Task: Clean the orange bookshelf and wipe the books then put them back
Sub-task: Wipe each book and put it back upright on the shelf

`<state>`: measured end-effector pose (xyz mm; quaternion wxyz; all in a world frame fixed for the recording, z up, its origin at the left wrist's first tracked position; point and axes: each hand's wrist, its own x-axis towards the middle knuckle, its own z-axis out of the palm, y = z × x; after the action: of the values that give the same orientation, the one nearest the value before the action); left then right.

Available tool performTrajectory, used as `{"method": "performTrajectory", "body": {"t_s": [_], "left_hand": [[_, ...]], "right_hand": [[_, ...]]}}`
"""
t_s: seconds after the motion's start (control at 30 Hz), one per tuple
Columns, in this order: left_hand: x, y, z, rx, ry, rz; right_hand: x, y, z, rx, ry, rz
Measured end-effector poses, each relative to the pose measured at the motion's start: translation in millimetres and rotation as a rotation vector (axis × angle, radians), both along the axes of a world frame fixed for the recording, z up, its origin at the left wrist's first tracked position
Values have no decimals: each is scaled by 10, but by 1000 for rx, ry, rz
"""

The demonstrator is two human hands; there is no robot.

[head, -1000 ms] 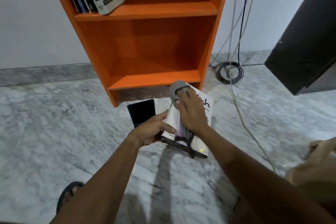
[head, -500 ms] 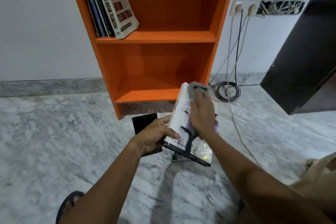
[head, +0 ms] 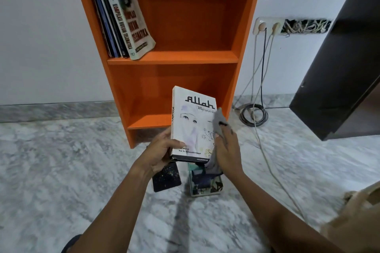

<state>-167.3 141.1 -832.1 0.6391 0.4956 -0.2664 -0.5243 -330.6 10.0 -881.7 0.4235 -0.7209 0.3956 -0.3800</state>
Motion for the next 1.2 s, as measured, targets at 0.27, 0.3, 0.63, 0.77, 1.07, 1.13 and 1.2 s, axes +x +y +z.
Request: {"method": "performTrajectory", "body": {"t_s": [0.27,0.3,0.63,0.77,1.07,1.13,1.2], "left_hand": [[79,-32,141,31,49,-55],[77,-55,144,71,-28,-35],[-249,-483,424,-35,25,381],[-106,-327,416,-119,267,284],[-389,-235,445,-277,446,-26],[-429,-235,425,-298,479,16],[-435,-230,418,-307,492,61]], "right_hand": [[-68,-206,409,823,-403,254],[-57,-210,464,769,-369,235],[243,473,632,-447,106,181],[373,560,616,-571,227,392],[479,-22,952,-552,197,117],[472,-126,936,-461,194,38],[422,-157,877,-379,185,7]]}}
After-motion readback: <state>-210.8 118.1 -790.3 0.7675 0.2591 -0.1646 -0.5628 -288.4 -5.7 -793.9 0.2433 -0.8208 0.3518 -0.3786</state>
